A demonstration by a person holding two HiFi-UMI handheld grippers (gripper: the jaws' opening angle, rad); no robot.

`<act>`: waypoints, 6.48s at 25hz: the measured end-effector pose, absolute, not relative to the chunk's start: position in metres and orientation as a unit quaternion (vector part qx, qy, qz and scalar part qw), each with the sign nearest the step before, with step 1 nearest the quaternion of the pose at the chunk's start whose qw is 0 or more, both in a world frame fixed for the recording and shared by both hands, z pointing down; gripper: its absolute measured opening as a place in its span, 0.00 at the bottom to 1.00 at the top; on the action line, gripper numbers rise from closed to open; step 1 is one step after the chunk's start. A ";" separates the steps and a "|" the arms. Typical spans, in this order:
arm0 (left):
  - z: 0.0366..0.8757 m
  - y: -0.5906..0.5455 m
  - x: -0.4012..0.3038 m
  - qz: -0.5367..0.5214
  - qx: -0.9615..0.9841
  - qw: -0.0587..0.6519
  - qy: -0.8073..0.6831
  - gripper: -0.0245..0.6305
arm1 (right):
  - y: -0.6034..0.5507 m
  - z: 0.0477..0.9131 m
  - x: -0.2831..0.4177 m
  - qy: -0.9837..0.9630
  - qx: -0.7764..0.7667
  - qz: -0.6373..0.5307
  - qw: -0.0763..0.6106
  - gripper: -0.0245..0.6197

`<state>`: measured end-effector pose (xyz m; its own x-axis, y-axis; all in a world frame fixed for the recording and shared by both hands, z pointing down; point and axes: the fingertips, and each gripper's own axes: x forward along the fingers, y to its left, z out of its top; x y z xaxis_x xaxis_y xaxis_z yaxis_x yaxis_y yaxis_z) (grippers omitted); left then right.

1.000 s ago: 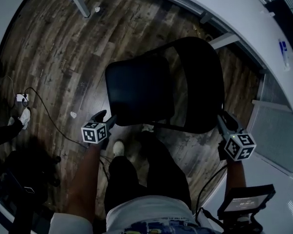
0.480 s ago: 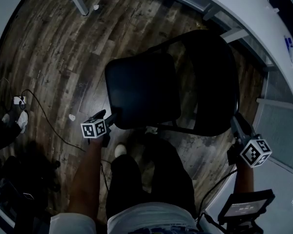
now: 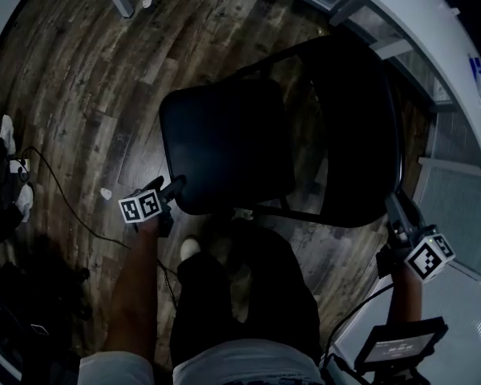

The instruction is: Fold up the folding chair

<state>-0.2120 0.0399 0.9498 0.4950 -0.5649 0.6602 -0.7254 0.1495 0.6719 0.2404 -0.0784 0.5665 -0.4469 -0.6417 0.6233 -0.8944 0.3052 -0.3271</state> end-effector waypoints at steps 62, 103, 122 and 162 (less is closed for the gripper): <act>0.800 -0.008 -0.072 -0.073 0.659 0.682 -0.308 0.31 | -0.062 0.463 0.179 -0.836 0.423 0.315 0.149 0.25; 0.679 -0.052 0.062 0.027 0.637 0.683 -0.358 0.23 | -0.032 0.410 0.114 -0.891 0.324 0.284 0.146 0.23; 0.659 -0.090 0.133 0.099 0.604 0.682 -0.401 0.23 | -0.051 0.397 0.134 -0.897 0.316 0.268 0.154 0.23; 0.678 -0.082 0.151 0.264 0.653 0.637 -0.312 0.32 | -0.042 0.410 0.127 -0.903 0.269 0.223 0.249 0.27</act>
